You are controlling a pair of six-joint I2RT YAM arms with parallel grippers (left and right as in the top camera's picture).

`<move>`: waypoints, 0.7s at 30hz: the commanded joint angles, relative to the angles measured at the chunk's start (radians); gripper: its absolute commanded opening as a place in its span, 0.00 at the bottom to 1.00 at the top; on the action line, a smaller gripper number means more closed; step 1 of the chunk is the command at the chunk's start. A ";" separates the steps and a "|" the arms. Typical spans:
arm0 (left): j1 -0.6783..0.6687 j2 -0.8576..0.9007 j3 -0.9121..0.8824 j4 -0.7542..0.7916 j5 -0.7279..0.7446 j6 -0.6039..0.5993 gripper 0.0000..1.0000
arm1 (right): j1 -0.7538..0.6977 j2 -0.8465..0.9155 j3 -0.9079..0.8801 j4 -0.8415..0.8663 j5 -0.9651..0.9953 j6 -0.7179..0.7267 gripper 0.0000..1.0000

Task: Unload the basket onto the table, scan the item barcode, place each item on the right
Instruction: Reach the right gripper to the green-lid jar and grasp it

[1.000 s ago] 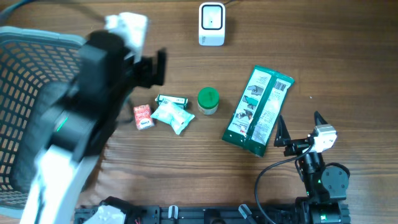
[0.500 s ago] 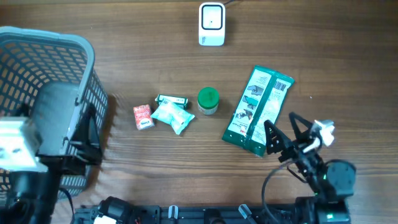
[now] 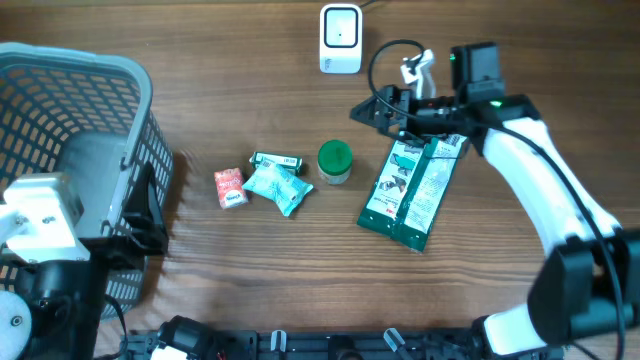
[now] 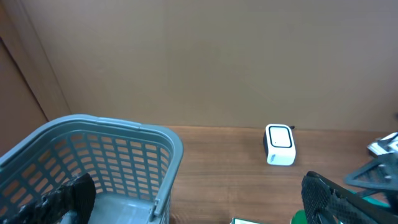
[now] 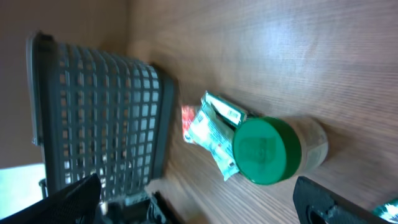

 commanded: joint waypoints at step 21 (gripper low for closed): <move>0.003 -0.002 -0.003 -0.049 -0.013 -0.010 1.00 | 0.370 0.401 0.449 -0.497 0.729 0.019 0.66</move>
